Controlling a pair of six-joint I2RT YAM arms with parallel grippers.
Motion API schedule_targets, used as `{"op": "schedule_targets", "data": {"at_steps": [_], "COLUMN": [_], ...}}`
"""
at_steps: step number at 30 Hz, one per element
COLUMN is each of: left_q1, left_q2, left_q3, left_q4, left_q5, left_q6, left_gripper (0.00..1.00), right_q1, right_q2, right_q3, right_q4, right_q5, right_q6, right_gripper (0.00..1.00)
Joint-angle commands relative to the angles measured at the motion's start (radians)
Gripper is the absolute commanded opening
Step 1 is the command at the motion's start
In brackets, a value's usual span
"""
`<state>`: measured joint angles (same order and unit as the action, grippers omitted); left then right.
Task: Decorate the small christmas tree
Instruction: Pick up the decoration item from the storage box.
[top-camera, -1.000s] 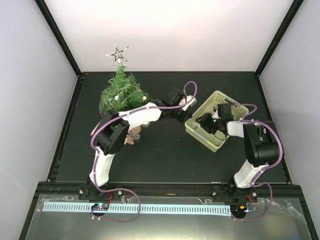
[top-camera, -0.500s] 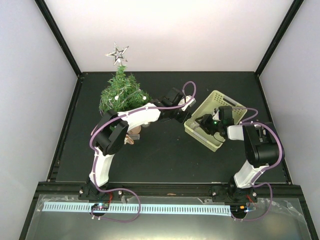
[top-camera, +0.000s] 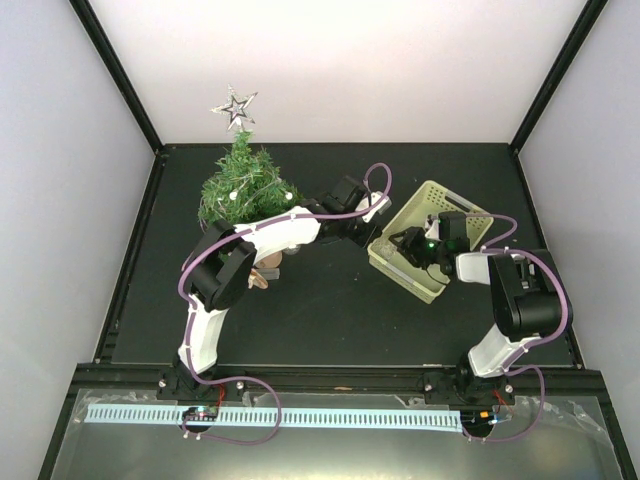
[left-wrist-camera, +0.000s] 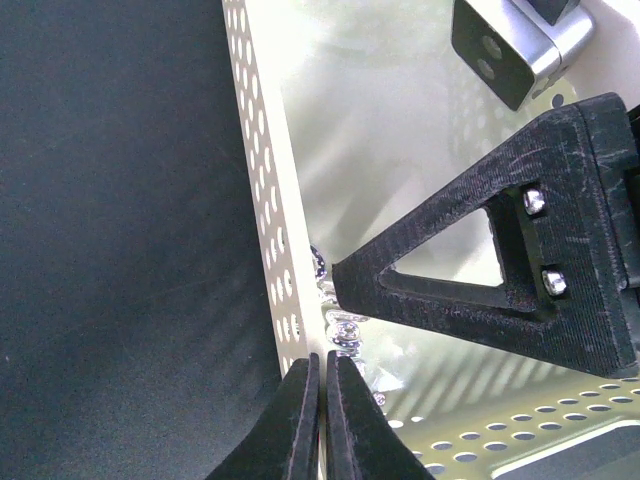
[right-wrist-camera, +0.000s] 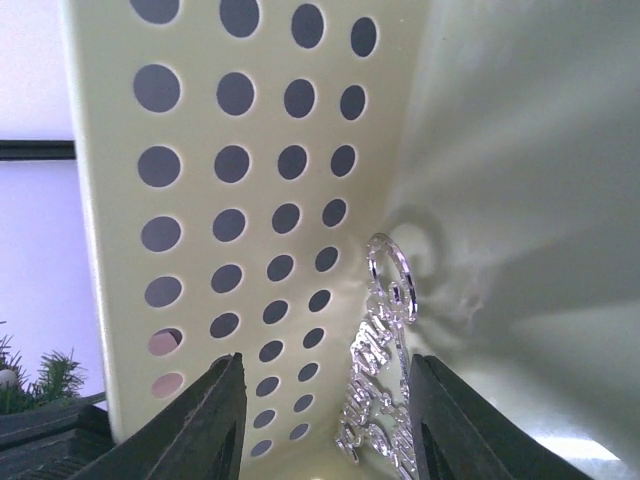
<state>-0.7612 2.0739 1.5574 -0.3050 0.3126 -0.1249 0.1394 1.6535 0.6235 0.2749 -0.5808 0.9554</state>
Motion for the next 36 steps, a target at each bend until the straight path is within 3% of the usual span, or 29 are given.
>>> {"op": "schedule_targets", "data": {"at_steps": [1,10,17,25,34,36], "left_q1": [-0.018,-0.018,-0.018,-0.018,-0.018,-0.018], "left_q2": [-0.006,-0.015,-0.019,-0.024,-0.025,-0.026], "left_q3": [-0.031,-0.038,-0.037,-0.036,-0.042,-0.041], "left_q4": [-0.057,-0.056,-0.06,-0.075,-0.069,-0.067], "left_q5": [0.018,0.016,0.011,-0.001,0.002,0.003], "left_q6": [-0.003,-0.004,-0.001,0.007,0.004,0.004], "left_gripper": [0.02,0.03,0.03,0.03,0.03,0.03], "right_q1": [0.019,0.018,0.014,0.005,0.003,0.002], "right_q2": [-0.019,0.012,0.046,0.037,0.05,0.046], "right_q3": [-0.02,-0.039,-0.034,0.04,0.033,0.029], "right_q4": [0.033,0.099,0.048,-0.197,-0.136,-0.117], "right_q5": [-0.079,-0.118,-0.089,0.076,0.085,0.076], "right_q6": [-0.007,0.004,-0.028,-0.21,-0.226,-0.225], "right_gripper": [0.46,0.44,0.4,0.37,0.01,0.01]}}
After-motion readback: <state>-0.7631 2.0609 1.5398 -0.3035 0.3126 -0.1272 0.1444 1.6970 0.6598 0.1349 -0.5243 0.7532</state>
